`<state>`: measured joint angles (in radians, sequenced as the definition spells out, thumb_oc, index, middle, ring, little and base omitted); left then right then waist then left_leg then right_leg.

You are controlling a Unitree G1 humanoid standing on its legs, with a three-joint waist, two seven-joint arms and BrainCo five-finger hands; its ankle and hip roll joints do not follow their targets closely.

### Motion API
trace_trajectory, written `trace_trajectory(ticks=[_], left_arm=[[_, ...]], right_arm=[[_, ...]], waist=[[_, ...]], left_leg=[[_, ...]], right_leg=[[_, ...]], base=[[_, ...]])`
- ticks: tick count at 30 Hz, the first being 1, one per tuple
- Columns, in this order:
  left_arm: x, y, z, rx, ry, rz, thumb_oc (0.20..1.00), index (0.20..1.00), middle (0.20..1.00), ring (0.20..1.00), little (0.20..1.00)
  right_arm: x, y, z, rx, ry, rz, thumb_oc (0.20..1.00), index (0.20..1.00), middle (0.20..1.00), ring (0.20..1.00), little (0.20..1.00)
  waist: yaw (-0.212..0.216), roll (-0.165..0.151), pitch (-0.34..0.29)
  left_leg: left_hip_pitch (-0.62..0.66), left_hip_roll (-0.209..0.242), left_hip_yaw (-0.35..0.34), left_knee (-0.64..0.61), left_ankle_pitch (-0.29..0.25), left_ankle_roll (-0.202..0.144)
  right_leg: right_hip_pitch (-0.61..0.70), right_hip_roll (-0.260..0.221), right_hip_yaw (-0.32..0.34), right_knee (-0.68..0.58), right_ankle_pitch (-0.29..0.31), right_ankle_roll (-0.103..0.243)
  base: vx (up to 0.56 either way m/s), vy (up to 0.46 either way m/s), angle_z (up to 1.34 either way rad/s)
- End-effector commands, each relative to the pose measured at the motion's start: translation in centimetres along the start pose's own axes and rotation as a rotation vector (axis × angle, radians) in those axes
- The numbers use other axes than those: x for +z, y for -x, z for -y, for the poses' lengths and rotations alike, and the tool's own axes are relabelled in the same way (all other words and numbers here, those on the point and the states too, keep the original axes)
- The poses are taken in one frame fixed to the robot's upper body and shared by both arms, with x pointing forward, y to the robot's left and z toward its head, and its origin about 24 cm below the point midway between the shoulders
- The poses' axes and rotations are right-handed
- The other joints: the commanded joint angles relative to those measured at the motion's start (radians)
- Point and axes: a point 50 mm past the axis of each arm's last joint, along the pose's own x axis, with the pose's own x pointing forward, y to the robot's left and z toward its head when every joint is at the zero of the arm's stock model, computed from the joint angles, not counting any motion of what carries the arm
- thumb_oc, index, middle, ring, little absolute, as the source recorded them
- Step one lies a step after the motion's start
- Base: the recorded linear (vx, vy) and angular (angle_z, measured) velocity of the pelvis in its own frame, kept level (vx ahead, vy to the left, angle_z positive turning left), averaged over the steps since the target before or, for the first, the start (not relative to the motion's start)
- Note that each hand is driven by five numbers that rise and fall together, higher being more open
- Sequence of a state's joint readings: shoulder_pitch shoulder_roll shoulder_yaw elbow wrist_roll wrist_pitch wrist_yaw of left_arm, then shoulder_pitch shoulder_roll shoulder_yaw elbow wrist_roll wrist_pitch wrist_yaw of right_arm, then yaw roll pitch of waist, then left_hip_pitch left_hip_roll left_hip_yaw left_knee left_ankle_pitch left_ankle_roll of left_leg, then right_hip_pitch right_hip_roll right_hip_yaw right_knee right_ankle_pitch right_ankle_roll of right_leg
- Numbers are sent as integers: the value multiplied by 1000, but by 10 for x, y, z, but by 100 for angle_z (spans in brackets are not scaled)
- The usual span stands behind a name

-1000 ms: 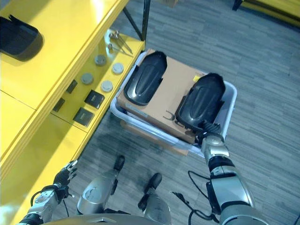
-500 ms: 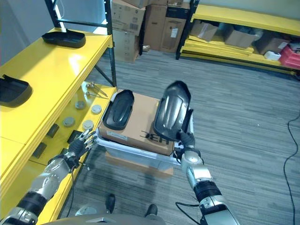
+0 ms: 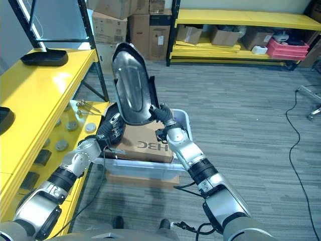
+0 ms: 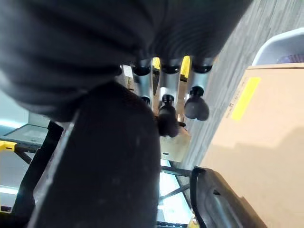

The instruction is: Move parts from the plastic box to the shelf.

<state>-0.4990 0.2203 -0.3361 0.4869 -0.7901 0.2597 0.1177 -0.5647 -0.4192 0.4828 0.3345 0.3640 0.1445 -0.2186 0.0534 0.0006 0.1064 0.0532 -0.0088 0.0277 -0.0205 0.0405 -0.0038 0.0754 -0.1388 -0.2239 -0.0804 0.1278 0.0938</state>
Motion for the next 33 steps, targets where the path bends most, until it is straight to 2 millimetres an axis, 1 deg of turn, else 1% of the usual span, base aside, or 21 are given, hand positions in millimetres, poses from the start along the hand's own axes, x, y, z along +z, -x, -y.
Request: trace_trajectory(ticks=[1,3,5,8,9,13,14,19,22,28,33], left_arm=[[38,-8,8,80,-115,220,1000,1000,1000,1000,1000],[57,-3,3,178,-79,340,1000,1000,1000,1000,1000],[68,2,-3,232,-39,418,1000,1000,1000,1000,1000],[77,9,-7,254,-12,500,1000,1000,1000,1000,1000],[77,10,-6,237,-8,495,1000,1000,1000,1000,1000],[73,11,3,171,-24,481,1000,1000,1000,1000,1000],[69,11,9,137,-26,465,1000,1000,1000,1000,1000],[57,9,24,41,-49,391,1000,1000,1000,1000,1000],[49,8,27,30,-66,348,1000,1000,1000,1000,1000],[24,3,29,9,-143,210,1000,1000,1000,1000,1000],[18,3,29,9,-223,196,1000,1000,1000,1000,1000]], right_arm=[[30,-8,-5,45,-23,122,200,200,200,200,200],[27,-7,-7,48,-27,109,200,200,200,200,200],[21,-5,-9,43,-31,94,200,200,200,200,200],[14,0,-7,33,-38,78,200,200,200,200,200],[13,1,-6,30,-37,76,200,200,200,200,200],[9,4,-3,30,-42,72,200,200,200,200,200],[9,4,-3,32,-46,72,200,200,200,200,200],[10,4,-5,36,-55,72,200,200,200,200,200],[10,4,-6,37,-59,72,200,200,200,200,200],[13,4,-5,34,-71,70,200,200,200,200,200],[14,4,-6,44,-72,63,200,200,200,200,200]], waist=[[37,-13,-72],[37,-17,-72],[38,-20,-73],[38,-23,-68],[37,-24,-67],[35,-25,-63],[34,-25,-62],[32,-24,-61],[30,-23,-61],[21,-21,-60],[15,-20,-60]], left_leg=[[-15,67,36,28,-20,-35],[-12,66,35,28,-22,-36],[-11,64,32,28,-24,-37],[-9,63,25,24,-24,-38],[-8,63,24,22,-24,-37],[-3,61,22,16,-23,-36],[-1,60,21,14,-24,-35],[5,60,25,8,-23,-34],[8,62,29,6,-23,-33],[13,63,39,4,-22,-31],[15,67,47,2,-21,-31]], right_leg=[[5,-54,4,35,-44,65],[9,-54,1,31,-43,65],[11,-53,-2,29,-42,64],[12,-51,-8,26,-40,65],[13,-50,-9,25,-40,65],[13,-48,-9,24,-39,65],[14,-48,-9,23,-38,65],[17,-45,-5,20,-36,64],[16,-45,-3,19,-35,64],[13,-42,6,18,-33,64],[10,-41,12,18,-32,64]], base=[[0,0,0],[0,0,0],[0,0,0],[0,0,0],[0,0,0],[0,0,0],[0,0,0],[0,0,0],[0,0,0],[0,0,0],[9,3,-8]])
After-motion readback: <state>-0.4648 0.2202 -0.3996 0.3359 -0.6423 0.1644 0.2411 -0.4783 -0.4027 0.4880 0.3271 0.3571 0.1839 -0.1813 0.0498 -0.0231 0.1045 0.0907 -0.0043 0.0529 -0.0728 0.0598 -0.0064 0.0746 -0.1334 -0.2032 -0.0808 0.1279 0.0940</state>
